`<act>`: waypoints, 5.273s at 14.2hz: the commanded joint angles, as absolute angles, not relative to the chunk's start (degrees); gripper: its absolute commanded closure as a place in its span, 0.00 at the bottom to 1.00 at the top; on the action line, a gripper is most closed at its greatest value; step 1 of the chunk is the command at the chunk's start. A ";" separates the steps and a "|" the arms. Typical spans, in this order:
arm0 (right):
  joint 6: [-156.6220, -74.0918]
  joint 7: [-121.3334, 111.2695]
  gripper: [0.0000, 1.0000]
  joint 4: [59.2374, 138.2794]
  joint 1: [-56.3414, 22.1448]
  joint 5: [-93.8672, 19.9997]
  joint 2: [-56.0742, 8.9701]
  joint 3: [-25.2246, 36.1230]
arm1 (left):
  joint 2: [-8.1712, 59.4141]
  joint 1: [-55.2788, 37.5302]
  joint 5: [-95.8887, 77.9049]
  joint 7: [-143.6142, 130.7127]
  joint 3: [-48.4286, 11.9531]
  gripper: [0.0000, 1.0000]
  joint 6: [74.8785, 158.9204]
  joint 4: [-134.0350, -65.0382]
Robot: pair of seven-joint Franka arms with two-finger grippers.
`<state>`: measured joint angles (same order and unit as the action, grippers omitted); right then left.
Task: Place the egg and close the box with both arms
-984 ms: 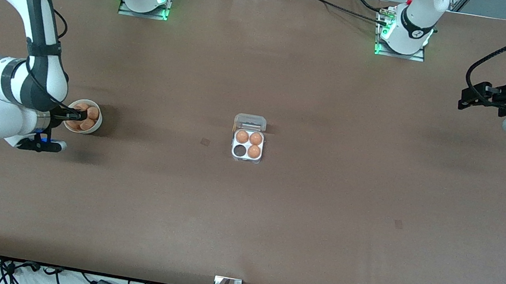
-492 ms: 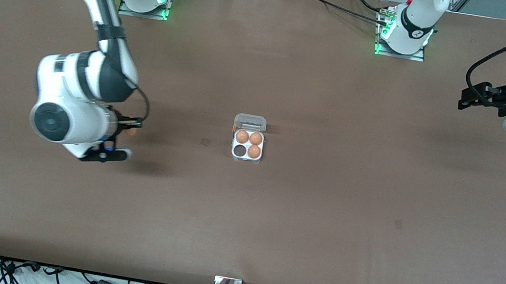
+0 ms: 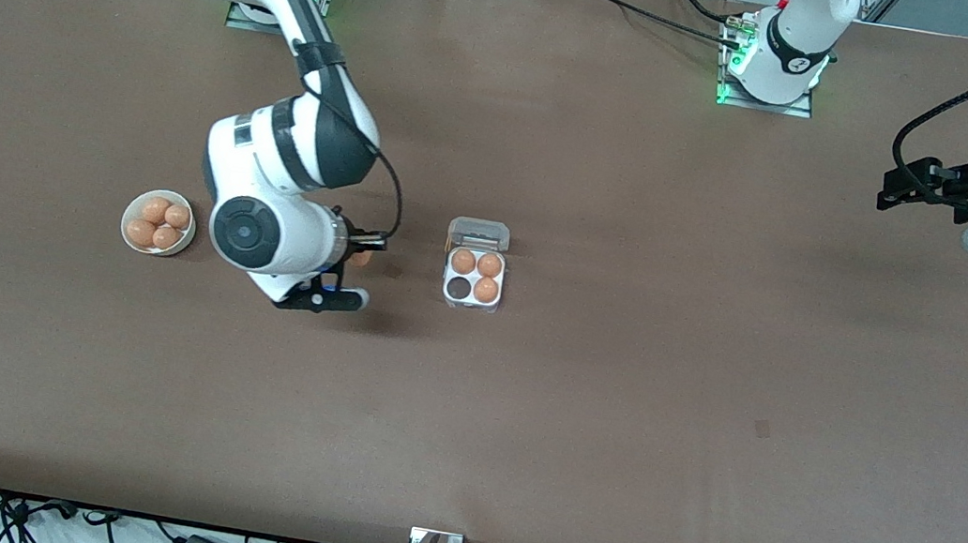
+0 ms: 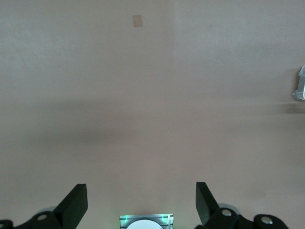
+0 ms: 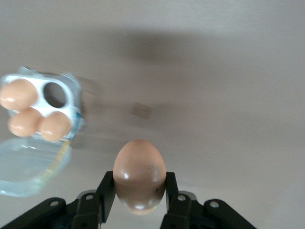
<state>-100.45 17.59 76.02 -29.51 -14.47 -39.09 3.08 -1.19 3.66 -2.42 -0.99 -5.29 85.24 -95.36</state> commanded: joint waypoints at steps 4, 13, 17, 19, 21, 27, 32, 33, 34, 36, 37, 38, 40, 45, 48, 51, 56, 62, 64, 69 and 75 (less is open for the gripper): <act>-106.34 23.20 0.95 72.16 -32.34 -21.26 -44.73 2.64 | -0.44 3.78 -2.37 -1.06 -5.19 0.00 83.85 -93.43; -113.81 24.77 0.95 72.16 -35.06 -25.75 -48.42 2.03 | -0.44 3.87 -2.37 -0.70 -5.01 0.00 83.76 -93.43; -115.84 25.84 0.95 72.16 -35.16 -25.66 -49.74 1.23 | -0.44 3.96 -2.46 -0.44 -5.01 0.00 82.01 -93.43; -115.93 25.75 0.95 72.16 -35.07 -25.66 -50.01 1.23 | -0.44 3.96 -2.46 -0.44 -5.01 0.00 81.30 -93.43; -116.80 25.75 0.95 72.16 -35.07 -25.75 -50.53 1.23 | -0.44 3.87 -2.46 -0.44 -5.01 0.00 81.30 -93.43; -117.95 25.75 0.95 72.16 -35.07 -25.75 -51.50 1.05 | -0.35 3.78 -2.90 -0.44 -5.36 0.00 78.59 -93.43; -119.00 29.52 0.00 72.07 -35.16 -25.66 -51.68 -0.17 | 0.44 3.78 -3.34 -0.35 -5.63 0.00 76.38 -93.43; -118.66 29.71 0.00 71.81 -35.16 -25.66 -51.51 -0.18 | 0.44 3.78 -3.34 -0.26 -5.45 0.00 76.46 -93.43; -118.22 29.79 0.00 71.20 -35.24 -25.49 -51.24 -0.09 | 0.44 3.87 -3.25 -0.18 -5.28 0.00 76.55 -93.43; -115.85 29.88 0.00 70.67 -35.07 -25.14 -50.02 0.44 | 0.44 3.87 -3.25 -0.18 -5.10 0.00 76.55 -93.43; -114.10 29.88 0.00 69.97 -35.16 -24.44 -48.97 0.87 | 0.44 3.87 -3.34 -0.18 -5.01 0.00 76.55 -93.43; -111.82 29.88 0.00 68.74 -35.07 -22.35 -47.82 1.57 | 0.44 3.95 -3.34 -0.18 -5.01 0.00 76.55 -93.43; -106.46 29.27 0.00 66.11 -34.37 -18.04 -45.71 3.42 | 0.44 3.87 -3.34 -0.18 -5.01 0.00 76.55 -93.43; -100.55 22.62 0.00 64.42 -32.71 -11.16 -36.40 11.15 | 0.44 5.54 -3.25 -0.09 -5.01 0.00 75.85 -93.60; -96.52 14.88 0.00 64.34 -26.92 -10.99 -33.49 11.95 | 0.44 5.54 -3.25 -0.17 -5.01 0.00 75.85 -93.60; -95.63 13.10 0.00 64.42 -21.29 -10.90 -31.21 11.69 | 0.53 4.84 -3.34 -0.26 -5.80 0.00 75.85 -93.52; -93.69 9.60 0.00 64.34 -13.73 -10.90 -28.75 11.43 | 2.37 3.61 -5.44 -0.09 -5.89 0.00 76.11 -93.52; -93.78 7.47 0.00 70.65 -3.72 -6.07 -19.18 7.50 | 9.75 2.90 -7.56 5.16 -5.89 0.00 80.23 -93.52; -93.87 5.29 0.00 74.95 1.57 -3.36 -15.40 2.04 | 12.20 3.34 -7.65 7.64 -5.80 0.00 83.31 -93.60; -94.99 2.55 0.00 86.52 1.41 0.09 -7.07 1.67 | 15.64 4.39 -7.38 10.81 -5.71 0.00 88.06 -93.96; -99.14 -1.85 0.00 99.23 1.32 2.55 1.49 1.50 | 17.93 8.52 -7.65 20.02 -5.71 0.00 90.00 -94.04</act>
